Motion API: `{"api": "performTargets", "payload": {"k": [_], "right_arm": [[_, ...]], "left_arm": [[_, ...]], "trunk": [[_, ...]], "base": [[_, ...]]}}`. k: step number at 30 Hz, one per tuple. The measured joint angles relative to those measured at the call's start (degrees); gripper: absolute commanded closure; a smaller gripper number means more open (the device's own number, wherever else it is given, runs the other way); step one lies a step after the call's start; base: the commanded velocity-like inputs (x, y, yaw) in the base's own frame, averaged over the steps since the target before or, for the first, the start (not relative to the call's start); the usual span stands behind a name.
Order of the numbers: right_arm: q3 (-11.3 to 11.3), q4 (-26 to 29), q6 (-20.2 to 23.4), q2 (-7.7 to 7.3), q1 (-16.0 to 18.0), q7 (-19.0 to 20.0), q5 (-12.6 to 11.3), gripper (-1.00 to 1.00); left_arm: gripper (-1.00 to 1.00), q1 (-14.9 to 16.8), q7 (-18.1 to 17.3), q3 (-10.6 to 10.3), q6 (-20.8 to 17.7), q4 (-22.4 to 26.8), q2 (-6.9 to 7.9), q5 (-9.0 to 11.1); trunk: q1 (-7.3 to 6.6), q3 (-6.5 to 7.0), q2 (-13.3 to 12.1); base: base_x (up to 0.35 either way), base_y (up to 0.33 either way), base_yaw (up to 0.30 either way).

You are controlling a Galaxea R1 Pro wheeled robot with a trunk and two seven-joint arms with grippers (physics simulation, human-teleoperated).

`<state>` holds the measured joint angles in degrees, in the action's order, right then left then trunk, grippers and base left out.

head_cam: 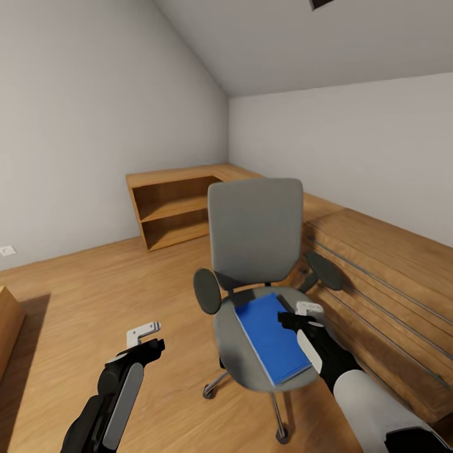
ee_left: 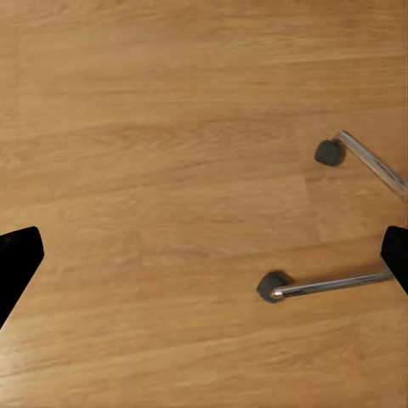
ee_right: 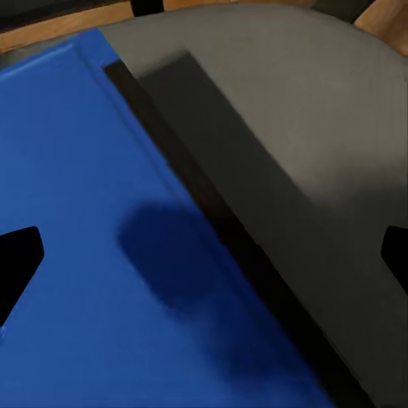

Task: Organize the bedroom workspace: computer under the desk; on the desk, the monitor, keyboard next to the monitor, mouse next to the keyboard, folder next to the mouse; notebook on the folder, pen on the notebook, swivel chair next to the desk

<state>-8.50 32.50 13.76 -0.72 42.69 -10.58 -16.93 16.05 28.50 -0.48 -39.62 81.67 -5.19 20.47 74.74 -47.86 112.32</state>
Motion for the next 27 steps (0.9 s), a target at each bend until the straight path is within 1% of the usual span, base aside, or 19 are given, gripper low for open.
{"api": "performTargets", "payload": {"k": [2,8,9,10,12,15,16,24,27], "right_arm": [[-0.6,0.0,0.0,0.00,0.0,-0.1,0.0,-1.00],[-1.2,-0.1,0.1,0.00,0.0,-0.2,0.1,-1.00],[-1.6,-0.1,0.2,0.00,0.0,-0.2,0.1,-1.00],[-2.3,-0.1,0.2,0.01,0.0,-0.2,0.1,-1.00],[-4.7,-0.1,0.3,0.01,0.0,-0.2,0.1,-1.00],[-6.3,-0.1,0.3,0.01,0.0,-0.3,0.0,-1.00],[-6.7,-0.1,0.3,0.00,0.0,-0.3,0.0,-1.00],[-7.3,0.6,0.3,-0.04,0.0,-0.4,0.3,-1.00],[-7.4,0.6,0.3,-0.05,0.0,-0.4,0.2,-1.00]], "left_arm": [[-1.00,0.0,0.0,0.0,0.0,0.0,0.00,0.0],[-1.00,0.0,0.1,0.0,-0.2,0.1,0.01,0.0],[-1.00,0.0,0.1,0.0,-0.2,0.2,0.01,0.1],[-1.00,0.0,0.1,0.0,-0.2,0.3,0.00,0.1],[-1.00,0.0,0.2,0.0,-0.2,0.5,-0.04,0.1],[-1.00,0.0,0.2,0.0,-0.2,0.6,-0.07,0.1],[-1.00,0.0,0.2,0.0,-0.2,0.6,-0.08,0.1],[-1.00,0.0,0.2,0.0,-0.2,0.6,-0.09,0.1],[-1.00,0.0,0.2,0.0,-0.2,0.6,-0.09,0.1]], "trunk": [[0.01,0.00,0.0],[0.02,0.00,0.0],[0.02,0.00,0.0],[0.02,0.00,0.0],[0.02,0.00,0.0],[0.02,0.00,0.0],[0.23,-0.18,0.4],[1.98,-1.60,3.6],[1.99,-1.61,3.6]], "base": [[0.092,0.000,0.000],[0.027,0.000,0.000],[0.007,0.000,0.000],[0.004,0.000,0.000],[0.002,0.000,0.000],[0.000,0.000,0.000],[0.000,0.000,0.000],[0.000,0.000,0.000],[0.000,0.000,0.000]]}}
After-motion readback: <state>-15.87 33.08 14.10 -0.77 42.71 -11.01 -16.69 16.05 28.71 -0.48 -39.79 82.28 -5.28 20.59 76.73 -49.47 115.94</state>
